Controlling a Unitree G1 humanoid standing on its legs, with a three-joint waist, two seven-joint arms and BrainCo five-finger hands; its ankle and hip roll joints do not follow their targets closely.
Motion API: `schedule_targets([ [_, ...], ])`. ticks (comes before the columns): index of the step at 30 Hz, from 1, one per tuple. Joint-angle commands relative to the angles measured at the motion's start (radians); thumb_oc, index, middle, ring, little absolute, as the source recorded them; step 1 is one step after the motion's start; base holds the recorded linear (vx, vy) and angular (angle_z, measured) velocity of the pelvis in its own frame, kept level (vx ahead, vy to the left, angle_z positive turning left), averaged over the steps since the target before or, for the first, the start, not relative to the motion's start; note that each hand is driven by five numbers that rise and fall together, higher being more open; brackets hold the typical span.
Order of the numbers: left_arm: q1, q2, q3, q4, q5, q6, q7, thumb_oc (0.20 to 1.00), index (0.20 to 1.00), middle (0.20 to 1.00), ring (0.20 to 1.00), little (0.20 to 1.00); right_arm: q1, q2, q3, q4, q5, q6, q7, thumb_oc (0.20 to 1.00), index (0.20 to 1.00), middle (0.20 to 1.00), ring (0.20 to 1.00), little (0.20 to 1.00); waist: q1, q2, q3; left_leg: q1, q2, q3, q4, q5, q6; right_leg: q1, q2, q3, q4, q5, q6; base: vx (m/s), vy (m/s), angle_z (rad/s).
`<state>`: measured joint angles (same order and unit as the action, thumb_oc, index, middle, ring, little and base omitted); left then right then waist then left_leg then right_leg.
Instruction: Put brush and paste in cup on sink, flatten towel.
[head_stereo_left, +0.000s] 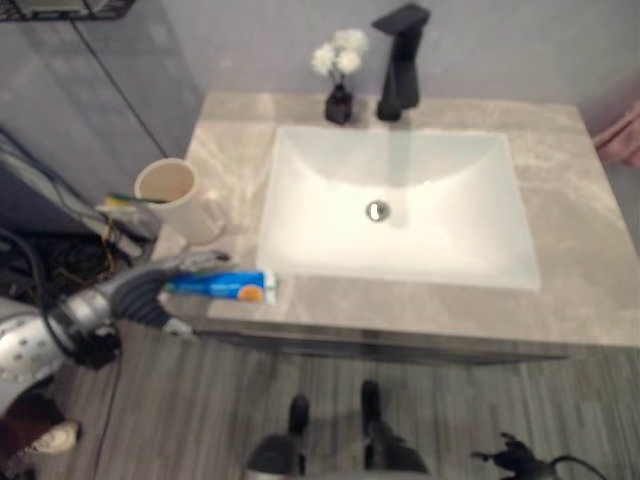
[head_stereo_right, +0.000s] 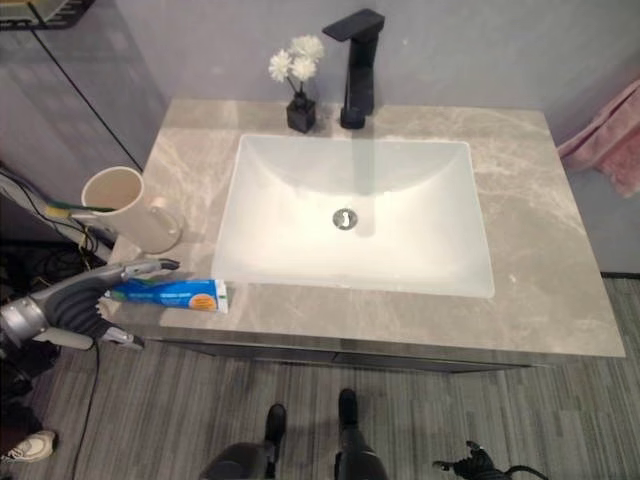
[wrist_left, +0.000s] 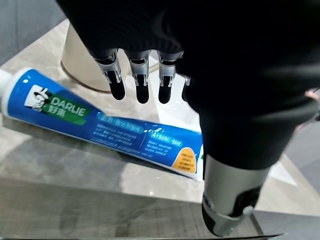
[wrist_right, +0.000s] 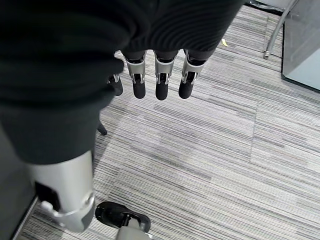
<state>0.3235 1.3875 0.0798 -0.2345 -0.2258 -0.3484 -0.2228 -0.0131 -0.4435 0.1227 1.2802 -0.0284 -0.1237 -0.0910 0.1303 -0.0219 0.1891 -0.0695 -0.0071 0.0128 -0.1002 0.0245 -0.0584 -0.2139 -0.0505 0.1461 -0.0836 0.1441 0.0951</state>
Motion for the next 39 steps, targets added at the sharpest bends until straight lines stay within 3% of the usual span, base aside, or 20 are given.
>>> schedule_targets([
  [1,-0.034,0.041,0.031,0.049,0.031,-0.034,0.023,1.0,1.0,1.0,1.0,1.0,-0.012,-0.03,0.052,-0.009,0.025,-0.01,-0.017,1.0,1.0,1.0,1.0,1.0,-0.019,-0.036,-0.019,0.009,-0.02,-0.012,0.013,-0.036,0.032,-0.065,-0.115,0.032,0.014,0.082,0.136,0.0,0.0,0.0],
  [18,-0.018,0.068,0.07,0.126,0.222,-0.043,0.095,1.0,1.0,1.0,1.0,1.0,-0.004,-0.02,0.061,-0.033,0.031,-0.019,-0.003,1.0,1.0,1.0,1.0,1.0,-0.021,-0.082,-0.005,0.009,-0.022,0.01,0.013,-0.035,0.039,-0.08,-0.107,0.045,0.012,0.096,0.137,0.0,0.0,0.0],
  [25,0.055,0.053,0.101,0.147,0.38,-0.047,0.122,1.0,1.0,1.0,1.0,1.0,-0.003,-0.018,0.091,-0.069,-0.008,-0.029,-0.004,1.0,1.0,1.0,1.0,1.0,-0.016,-0.106,0.009,0.005,-0.014,0.016,0.013,-0.034,0.042,-0.089,-0.093,0.051,0.01,0.102,0.134,-0.01,-0.005,-0.1],
  [39,-0.017,0.004,-0.023,0.162,0.506,-0.041,0.12,1.0,1.0,1.0,1.0,1.0,-0.009,-0.021,0.083,-0.077,0.002,-0.034,-0.019,1.0,1.0,1.0,1.0,1.0,-0.015,-0.141,0.018,0.005,0.002,0.021,0.013,-0.039,0.04,-0.09,-0.077,0.052,0.008,0.095,0.127,0.0,-0.001,-0.01],
])
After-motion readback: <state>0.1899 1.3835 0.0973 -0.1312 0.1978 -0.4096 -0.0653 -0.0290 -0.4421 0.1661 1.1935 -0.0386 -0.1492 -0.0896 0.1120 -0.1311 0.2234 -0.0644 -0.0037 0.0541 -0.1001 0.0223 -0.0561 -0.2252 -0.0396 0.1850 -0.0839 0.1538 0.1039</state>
